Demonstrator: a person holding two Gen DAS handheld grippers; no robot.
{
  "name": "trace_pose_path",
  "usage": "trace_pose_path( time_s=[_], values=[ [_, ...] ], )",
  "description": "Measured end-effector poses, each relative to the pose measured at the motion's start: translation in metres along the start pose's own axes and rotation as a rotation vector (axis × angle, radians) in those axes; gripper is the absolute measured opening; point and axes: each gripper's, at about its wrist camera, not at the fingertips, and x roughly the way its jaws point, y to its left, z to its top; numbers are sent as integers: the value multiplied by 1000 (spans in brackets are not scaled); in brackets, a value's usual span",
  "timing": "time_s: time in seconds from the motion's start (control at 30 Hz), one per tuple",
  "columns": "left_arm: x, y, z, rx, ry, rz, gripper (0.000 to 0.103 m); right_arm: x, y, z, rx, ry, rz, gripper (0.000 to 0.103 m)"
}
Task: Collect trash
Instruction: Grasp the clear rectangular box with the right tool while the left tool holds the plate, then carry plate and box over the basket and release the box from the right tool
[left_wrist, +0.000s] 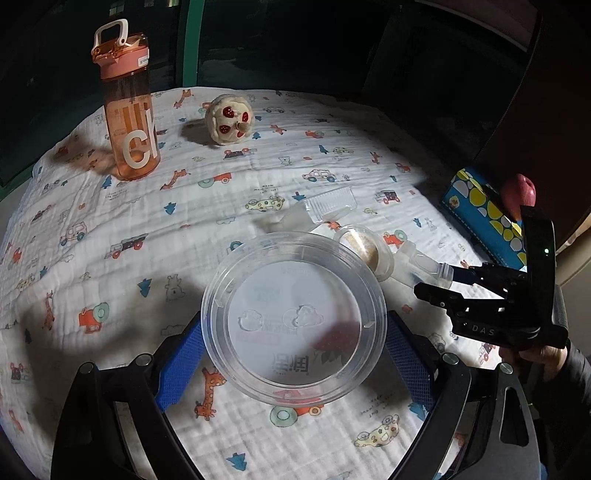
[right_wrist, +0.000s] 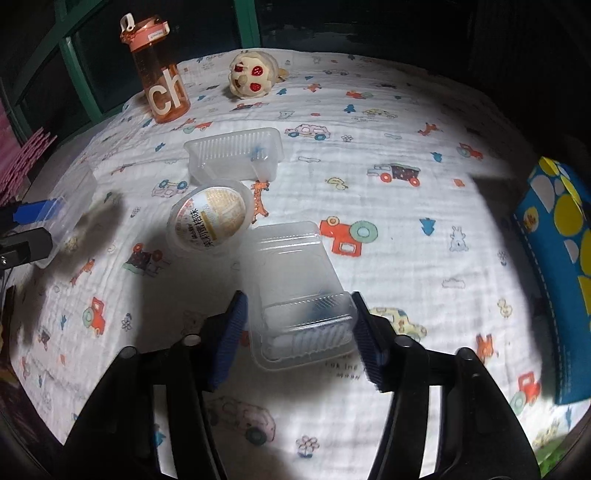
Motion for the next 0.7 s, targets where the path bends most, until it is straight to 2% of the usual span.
trace_pose_path(
  time_s=[0.4,0.7],
  values=[
    [-14,-39,0,53,-19,-55,89,-56,-12,-46,178,-85,-3,55],
    [-16,-89,-3,135,-17,-123,89,-125,-26,-94,311,-194,-97,55]
  ],
)
